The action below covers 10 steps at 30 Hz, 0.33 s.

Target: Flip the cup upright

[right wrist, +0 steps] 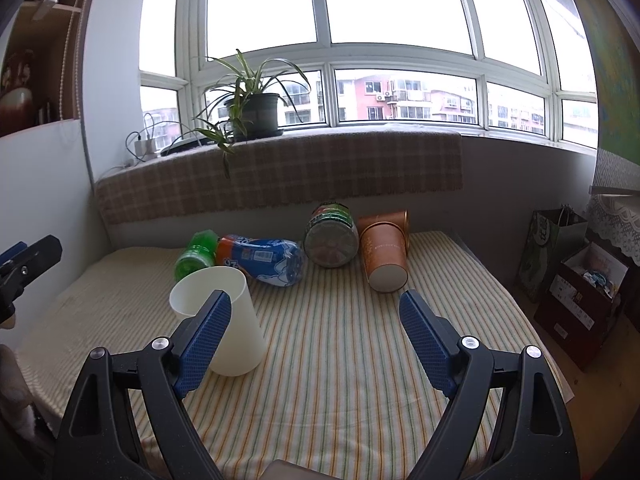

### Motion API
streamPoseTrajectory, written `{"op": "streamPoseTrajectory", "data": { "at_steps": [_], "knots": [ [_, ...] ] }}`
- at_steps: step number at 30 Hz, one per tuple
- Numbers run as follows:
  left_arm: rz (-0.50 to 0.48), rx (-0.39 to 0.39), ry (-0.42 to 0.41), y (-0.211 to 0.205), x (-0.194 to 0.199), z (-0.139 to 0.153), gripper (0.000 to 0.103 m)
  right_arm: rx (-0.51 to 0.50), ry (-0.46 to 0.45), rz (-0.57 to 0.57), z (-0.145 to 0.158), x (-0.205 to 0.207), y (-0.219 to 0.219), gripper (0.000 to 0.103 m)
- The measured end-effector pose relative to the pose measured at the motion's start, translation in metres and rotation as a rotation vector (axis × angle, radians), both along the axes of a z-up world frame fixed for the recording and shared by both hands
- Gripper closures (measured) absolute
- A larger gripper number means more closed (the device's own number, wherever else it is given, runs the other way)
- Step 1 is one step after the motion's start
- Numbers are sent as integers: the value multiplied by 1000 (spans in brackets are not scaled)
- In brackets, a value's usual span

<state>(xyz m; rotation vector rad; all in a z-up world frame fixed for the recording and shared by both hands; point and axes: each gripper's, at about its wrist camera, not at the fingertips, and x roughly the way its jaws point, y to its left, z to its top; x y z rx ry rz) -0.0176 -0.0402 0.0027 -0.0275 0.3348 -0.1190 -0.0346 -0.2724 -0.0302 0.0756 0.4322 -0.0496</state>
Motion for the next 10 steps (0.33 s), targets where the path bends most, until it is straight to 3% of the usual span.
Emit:
{"op": "streamPoseTrajectory", "data": {
  "at_steps": [10],
  "knots": [
    [-10, -10, 7, 3, 1, 1, 0, -12, 27, 9, -4, 8, 2, 17]
  ]
}}
